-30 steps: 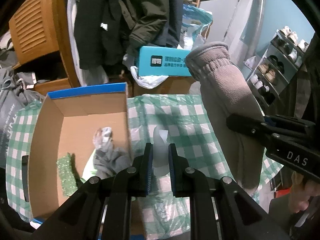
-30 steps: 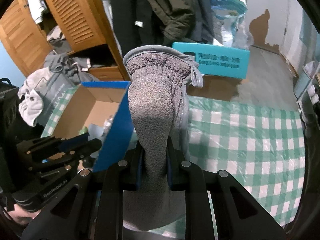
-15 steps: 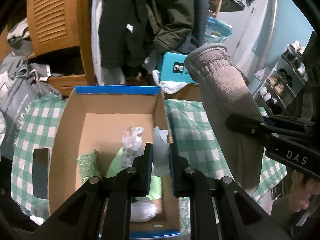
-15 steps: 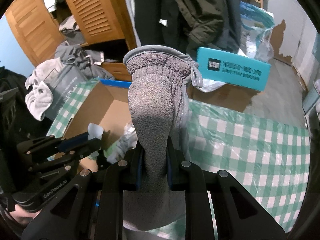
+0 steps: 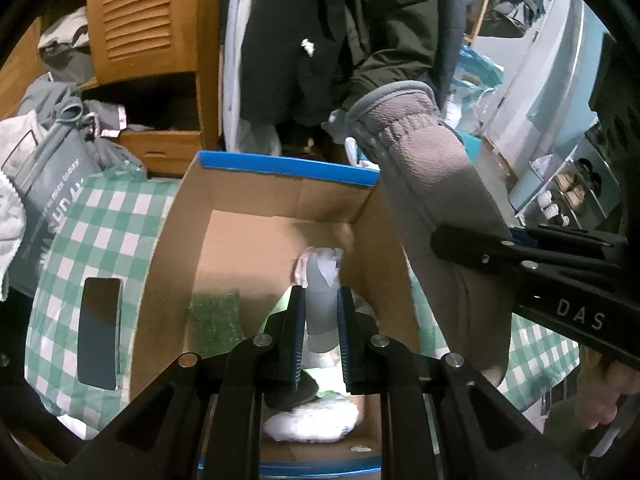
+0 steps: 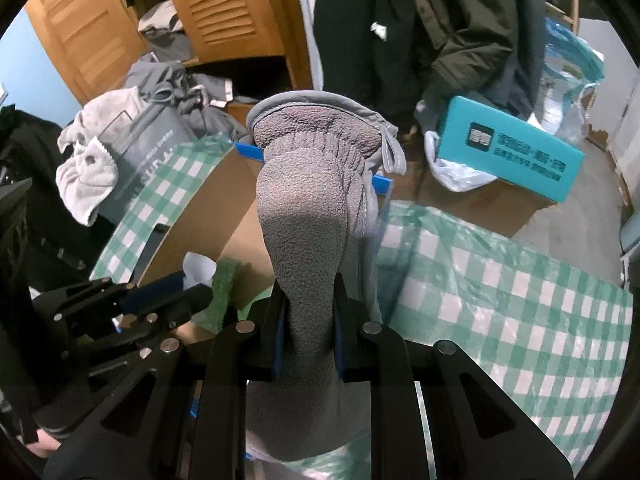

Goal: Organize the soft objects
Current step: 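Lift and carry the taupe sock and white item with both tools over the box, then open both tools to drop the taupe sock and white item into the box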

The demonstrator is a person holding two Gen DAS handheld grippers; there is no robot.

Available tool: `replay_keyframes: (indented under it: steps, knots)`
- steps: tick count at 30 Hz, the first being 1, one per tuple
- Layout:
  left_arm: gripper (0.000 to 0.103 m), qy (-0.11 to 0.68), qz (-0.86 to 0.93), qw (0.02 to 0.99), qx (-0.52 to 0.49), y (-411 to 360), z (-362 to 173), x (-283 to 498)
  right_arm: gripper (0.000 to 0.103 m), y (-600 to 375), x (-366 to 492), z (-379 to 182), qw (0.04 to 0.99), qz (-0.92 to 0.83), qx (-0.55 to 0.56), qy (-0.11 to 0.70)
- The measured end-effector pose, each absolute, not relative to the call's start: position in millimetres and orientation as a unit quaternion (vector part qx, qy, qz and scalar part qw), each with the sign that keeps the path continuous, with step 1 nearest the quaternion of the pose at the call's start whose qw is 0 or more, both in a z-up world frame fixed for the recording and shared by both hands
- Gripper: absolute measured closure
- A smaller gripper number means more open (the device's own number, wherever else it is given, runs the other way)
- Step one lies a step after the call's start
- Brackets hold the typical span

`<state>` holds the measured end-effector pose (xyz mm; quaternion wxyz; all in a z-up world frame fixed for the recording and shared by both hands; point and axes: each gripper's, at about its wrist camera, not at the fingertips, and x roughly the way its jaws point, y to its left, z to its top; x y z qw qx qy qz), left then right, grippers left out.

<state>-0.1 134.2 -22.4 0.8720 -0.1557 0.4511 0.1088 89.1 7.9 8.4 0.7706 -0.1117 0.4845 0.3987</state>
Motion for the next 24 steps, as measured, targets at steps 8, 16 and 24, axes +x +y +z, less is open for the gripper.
replay_keyframes:
  steps: [8, 16, 24]
  knots:
    - [0.087, 0.458, 0.126, 0.864, -0.167, 153.6, -31.7, -3.5, 0.087, 41.9, 86.5, -3.8, 0.752, 0.413, -0.126, 0.498]
    - [0.087, 0.473, 0.129, 0.849, -0.197, 167.9, -44.8, -4.1, 0.087, 64.1, 85.2, -18.5, 0.737, 0.42, -0.142, 0.51]
    - [0.072, 0.472, 0.155, 0.846, -0.192, 171.1, -44.0, -4.5, 0.072, 71.0, 93.5, -22.8, 0.731, 0.428, -0.126, 0.516]
